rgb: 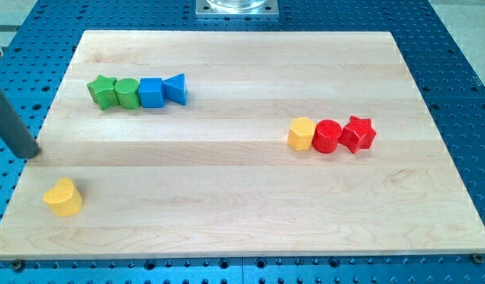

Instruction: Move the yellow blocks left to the red blocks

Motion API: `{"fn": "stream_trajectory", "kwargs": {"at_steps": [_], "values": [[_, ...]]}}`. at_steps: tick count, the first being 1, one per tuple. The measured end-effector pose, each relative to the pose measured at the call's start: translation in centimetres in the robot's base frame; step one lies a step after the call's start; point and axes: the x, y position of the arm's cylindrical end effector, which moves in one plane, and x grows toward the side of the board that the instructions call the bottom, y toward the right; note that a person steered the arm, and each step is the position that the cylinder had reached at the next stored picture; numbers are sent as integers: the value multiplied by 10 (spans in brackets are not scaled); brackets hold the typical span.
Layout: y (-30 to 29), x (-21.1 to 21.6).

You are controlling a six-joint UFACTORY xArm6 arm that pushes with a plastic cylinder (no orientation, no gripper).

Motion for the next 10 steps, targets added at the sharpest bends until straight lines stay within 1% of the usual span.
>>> {"fn": "stream_trajectory", "kwargs": {"at_steps": [1, 2, 3, 4, 5, 6, 7, 8, 9, 10], "values": [[0, 103], [7, 132], [56, 113], [96, 70], [96, 67], [89, 54], [61, 48], [89, 47], [164, 45], [189, 38]]}}
